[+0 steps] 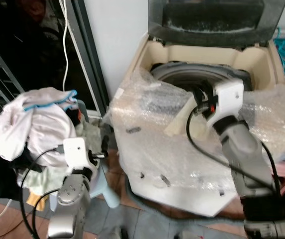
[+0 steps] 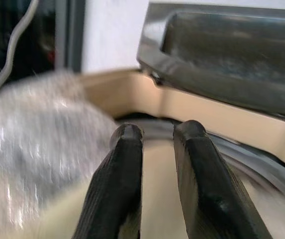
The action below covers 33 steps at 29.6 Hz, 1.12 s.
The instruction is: Clothes washing
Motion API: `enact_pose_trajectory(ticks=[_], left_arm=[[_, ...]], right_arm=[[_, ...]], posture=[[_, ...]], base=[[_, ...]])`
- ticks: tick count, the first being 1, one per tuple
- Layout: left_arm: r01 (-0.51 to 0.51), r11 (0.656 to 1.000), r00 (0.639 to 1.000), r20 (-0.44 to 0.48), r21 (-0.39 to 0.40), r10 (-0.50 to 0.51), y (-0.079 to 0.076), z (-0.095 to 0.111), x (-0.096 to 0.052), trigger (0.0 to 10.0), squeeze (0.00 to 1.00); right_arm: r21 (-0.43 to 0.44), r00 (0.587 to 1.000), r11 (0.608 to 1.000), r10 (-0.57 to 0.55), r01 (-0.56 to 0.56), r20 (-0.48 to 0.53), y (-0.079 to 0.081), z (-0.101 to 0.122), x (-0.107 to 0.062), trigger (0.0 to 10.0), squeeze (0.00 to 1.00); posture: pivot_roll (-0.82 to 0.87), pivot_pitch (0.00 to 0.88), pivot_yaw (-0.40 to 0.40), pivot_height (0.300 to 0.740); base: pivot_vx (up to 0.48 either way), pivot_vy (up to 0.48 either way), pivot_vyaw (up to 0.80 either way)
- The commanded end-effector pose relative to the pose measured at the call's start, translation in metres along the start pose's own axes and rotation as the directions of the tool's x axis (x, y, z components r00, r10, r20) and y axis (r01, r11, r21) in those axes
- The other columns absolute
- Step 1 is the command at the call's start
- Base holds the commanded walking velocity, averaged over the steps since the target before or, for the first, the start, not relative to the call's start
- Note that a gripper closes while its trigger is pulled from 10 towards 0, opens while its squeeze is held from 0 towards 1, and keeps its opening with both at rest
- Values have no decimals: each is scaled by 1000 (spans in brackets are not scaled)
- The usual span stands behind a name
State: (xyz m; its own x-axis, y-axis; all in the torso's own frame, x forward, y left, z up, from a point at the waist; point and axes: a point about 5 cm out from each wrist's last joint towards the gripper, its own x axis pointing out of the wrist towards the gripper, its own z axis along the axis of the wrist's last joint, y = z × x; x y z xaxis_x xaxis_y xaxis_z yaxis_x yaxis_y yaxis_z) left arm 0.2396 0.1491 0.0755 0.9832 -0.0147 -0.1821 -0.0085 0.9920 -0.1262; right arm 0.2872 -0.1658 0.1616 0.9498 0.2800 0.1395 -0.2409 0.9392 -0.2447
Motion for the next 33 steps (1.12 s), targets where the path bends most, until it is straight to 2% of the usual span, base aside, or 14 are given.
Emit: enact_pose_trajectory(ticks=[1,4,6,16,18,19,20,21,23,24,27,29,31,33], left_arm=[[3,1000,1000,1,9,-3,2,2,0,10000,0],[4,1000,1000,2,11,-4,2,2,0,10000,0],[4,1000,1000,2,14,-4,2,3,1,10000,0],[-1,1000,1000,5,22,1,3,4,3,10000,0],[-3,1000,1000,4,23,3,2,4,3,10000,0],[-3,1000,1000,7,25,3,2,5,4,10000,0],[-4,1000,1000,9,26,3,1,5,4,10000,0],[-10,1000,1000,13,28,9,2,6,4,10000,0],[-14,1000,1000,14,28,14,3,6,4,10000,0],[-18,999,1000,11,28,18,4,5,3,10000,0],[-24,999,1000,14,32,24,5,5,4,10000,0],[-27,999,1000,18,33,26,5,6,4,10000,0],[-29,999,999,22,31,28,4,6,4,10000,0],[-29,999,999,22,31,28,4,6,4,10000,0]], right_arm=[[-24,998,1000,-18,16,-58,10,-12,-11,10000,1000],[12,988,999,-46,48,-144,12,-26,-21,10000,1000],[28,964,998,-42,51,-262,17,-42,-29,10000,1000],[-33,935,999,-37,27,-353,16,-51,-22,10000,973],[-29,958,998,-68,62,-278,12,-40,-9,10000,761],[-22,983,993,-118,116,-138,1,-13,8,10000,141],[-17,987,991,-132,131,-92,-2,-3,13,10000,141],[-27,986,986,-165,165,-16,-12,15,22,10000,0],[-30,982,982,-188,188,21,-18,25,26,10000,0],[-36,974,976,-213,216,73,-25,39,30,10000,0],[-68,965,969,-229,239,131,-31,53,31,10000,0],[-73,967,971,-218,229,135,-29,55,30,10000,0],[-43,981,985,-162,168,110,-16,50,22,10000,0],[-38,982,986,-155,159,105,-15,49,20,10000,0]], posture=[[-96,21,104,740],[-93,21,106,740],[-92,20,108,740],[-88,15,105,740],[-88,15,105,740],[-82,18,105,740],[-82,18,105,740],[-83,18,107,740],[-85,18,108,740],[-85,18,108,740],[-88,18,106,740],[-89,18,105,740],[-92,20,107,740],[-90,20,105,740]], base=[[0,0,0],[0,0,0],[0,0,0],[0,0,0],[0,0,0],[0,0,0],[0,0,0],[0,0,0],[0,0,0],[0,0,0],[0,0,0],[0,0,0],[0,0,0],[0,0,0]])
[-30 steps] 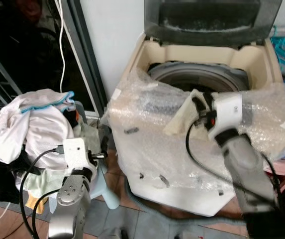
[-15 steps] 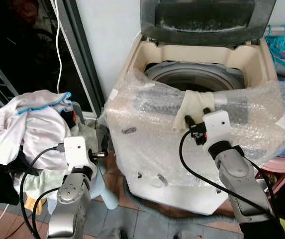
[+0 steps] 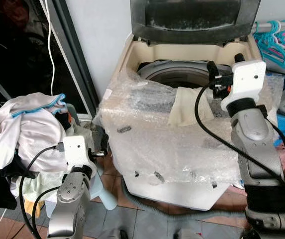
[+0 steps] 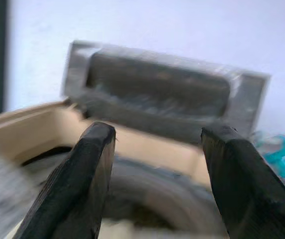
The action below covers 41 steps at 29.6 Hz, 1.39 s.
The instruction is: Clothes washing
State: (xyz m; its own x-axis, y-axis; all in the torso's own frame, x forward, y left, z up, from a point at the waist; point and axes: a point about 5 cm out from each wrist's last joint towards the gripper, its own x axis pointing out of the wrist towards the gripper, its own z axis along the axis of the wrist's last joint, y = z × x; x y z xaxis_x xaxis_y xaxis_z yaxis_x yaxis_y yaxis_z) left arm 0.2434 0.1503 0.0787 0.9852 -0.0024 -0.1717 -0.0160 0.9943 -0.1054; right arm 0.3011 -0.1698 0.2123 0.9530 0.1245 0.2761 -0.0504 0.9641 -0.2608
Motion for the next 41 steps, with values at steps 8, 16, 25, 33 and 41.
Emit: enact_pose_trajectory(ticks=[8,16,25,33,41], left_arm=[[-4,1000,1000,3,13,4,4,1,1,10000,0],[11,1000,1000,9,15,-12,0,3,4,10000,0],[0,1000,1000,11,16,0,2,3,5,10000,0],[-26,999,1000,13,18,26,5,2,5,10000,0],[-50,999,999,3,11,50,5,1,5,10000,0]], right_arm=[[106,908,929,369,-354,-196,35,-43,-79,10000,0],[12,902,949,304,-315,-306,24,-64,-69,10000,0],[-136,972,987,52,-85,-228,-11,-48,-25,10000,0],[-91,999,995,-43,40,-29,-17,-3,-1,10000,0],[47,994,999,10,-4,-110,11,-12,-21,10000,0]], posture=[[-104,24,112,740],[-103,15,115,740],[-96,6,105,740],[-99,16,100,740],[-107,24,106,740]], base=[[0,0,0],[0,0,0],[0,0,0],[0,0,0],[0,0,0]])
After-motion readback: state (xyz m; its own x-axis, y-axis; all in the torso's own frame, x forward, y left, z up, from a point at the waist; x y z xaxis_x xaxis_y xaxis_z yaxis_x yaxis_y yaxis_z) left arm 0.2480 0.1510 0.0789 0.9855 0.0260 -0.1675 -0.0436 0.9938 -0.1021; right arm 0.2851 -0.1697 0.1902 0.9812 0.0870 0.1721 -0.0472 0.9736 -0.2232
